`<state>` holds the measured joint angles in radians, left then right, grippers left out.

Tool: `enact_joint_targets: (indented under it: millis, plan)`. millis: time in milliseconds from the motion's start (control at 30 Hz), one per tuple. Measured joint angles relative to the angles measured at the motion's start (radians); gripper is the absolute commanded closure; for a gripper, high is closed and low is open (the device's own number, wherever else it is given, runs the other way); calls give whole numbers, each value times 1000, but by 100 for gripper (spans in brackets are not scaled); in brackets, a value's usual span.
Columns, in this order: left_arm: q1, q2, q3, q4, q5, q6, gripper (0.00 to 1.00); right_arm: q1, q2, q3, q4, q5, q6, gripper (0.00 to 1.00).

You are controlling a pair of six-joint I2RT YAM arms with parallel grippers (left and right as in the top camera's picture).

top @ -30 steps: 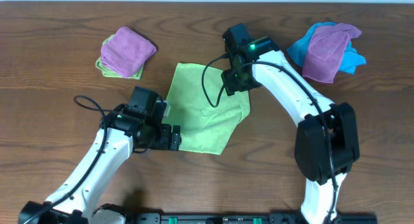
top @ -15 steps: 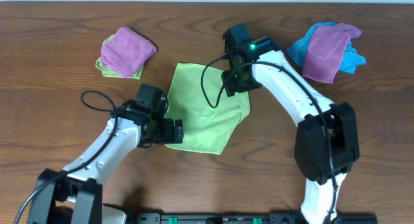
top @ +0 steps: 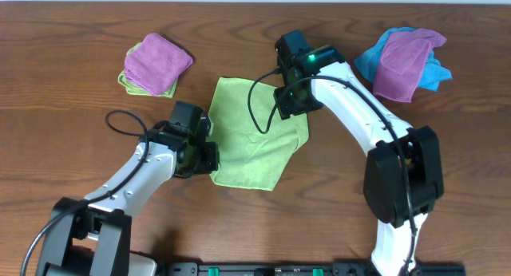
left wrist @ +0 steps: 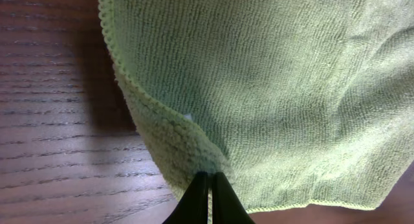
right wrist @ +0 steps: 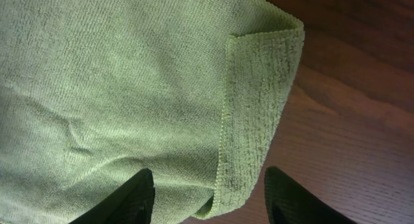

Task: Fold the cloth
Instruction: 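Move the left gripper to the green cloth's left corner and grasp it, then lift the left corner with the left gripper while right holds the right corner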

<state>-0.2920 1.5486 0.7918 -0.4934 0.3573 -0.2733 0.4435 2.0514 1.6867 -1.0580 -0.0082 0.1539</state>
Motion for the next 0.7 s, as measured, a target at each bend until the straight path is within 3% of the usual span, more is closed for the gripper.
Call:
enact_joint_targets:
  millis: [200,600,633,667,700]
  plan:
    - [13,0,29,-32,3,7,94,-1,2,0,-19,0,0,50]
    - [74,-1,355,-104,-9,55,94,-17,3,0,-42,-2,3,42]
    - [76,-1,367,-113,-10,61,87,-17,3,0,-42,-2,3,42]
    - [76,-2,377,-132,-13,64,62,-17,3,0,-42,-2,3,42]
    - [77,-2,379,-149,-18,74,45,-17,3,0,-43,-2,3,42]
